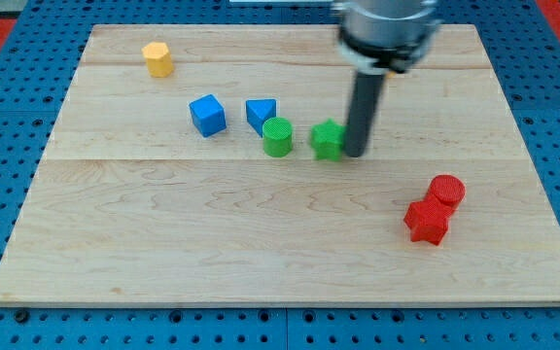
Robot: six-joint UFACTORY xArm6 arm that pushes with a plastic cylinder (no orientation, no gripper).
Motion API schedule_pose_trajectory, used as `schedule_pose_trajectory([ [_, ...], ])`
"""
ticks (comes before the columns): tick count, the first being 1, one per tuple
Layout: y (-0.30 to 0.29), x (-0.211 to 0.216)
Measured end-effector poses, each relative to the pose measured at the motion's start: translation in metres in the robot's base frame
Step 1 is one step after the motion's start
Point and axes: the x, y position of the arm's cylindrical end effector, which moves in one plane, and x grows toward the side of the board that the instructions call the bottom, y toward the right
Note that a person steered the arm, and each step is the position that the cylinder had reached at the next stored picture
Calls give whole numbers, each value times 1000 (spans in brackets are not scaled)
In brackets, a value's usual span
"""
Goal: Move your arm below the yellow heart
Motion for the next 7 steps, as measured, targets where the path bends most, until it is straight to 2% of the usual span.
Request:
schedule_pose_trajectory([
  [1,-51,0],
  [2,-6,0],
  [4,3,0],
  [6,6,-35],
  [7,34,-46],
])
